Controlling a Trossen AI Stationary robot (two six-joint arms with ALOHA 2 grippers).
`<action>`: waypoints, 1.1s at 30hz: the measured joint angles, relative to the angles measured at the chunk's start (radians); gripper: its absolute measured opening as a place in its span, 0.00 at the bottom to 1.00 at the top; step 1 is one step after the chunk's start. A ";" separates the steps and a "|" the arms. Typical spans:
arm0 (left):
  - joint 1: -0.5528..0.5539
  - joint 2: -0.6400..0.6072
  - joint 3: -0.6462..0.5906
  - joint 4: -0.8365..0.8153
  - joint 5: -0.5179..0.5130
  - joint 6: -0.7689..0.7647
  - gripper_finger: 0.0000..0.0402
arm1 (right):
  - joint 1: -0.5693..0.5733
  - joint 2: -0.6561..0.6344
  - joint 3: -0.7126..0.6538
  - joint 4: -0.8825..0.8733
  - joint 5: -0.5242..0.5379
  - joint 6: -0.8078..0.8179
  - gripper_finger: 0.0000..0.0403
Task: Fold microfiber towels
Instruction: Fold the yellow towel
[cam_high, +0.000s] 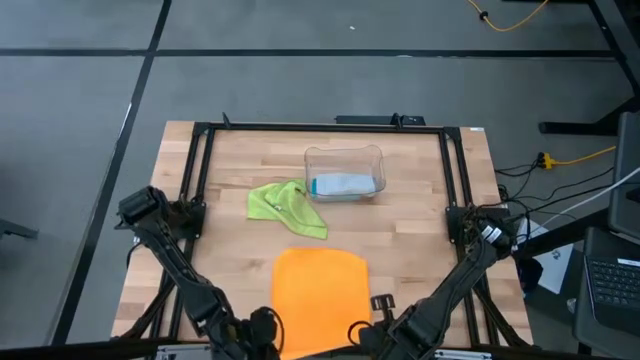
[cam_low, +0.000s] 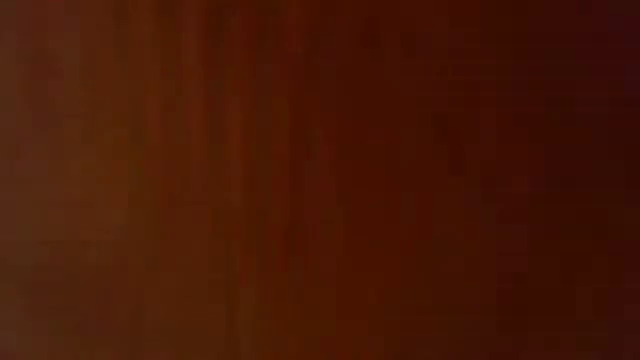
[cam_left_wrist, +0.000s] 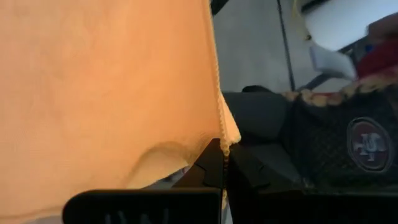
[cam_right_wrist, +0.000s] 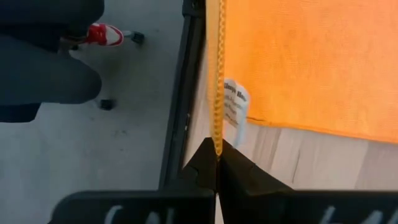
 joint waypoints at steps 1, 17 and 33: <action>0.002 0.006 0.000 -0.004 0.004 0.000 0.00 | -0.001 0.000 0.000 -0.001 0.000 0.000 0.00; 0.116 0.007 0.000 -0.318 -0.038 -0.063 0.00 | -0.110 -0.004 0.000 -0.215 0.276 -0.070 0.00; 0.275 -0.035 0.000 -0.552 0.012 0.032 0.00 | -0.230 -0.004 -0.115 -0.320 0.417 -0.044 0.00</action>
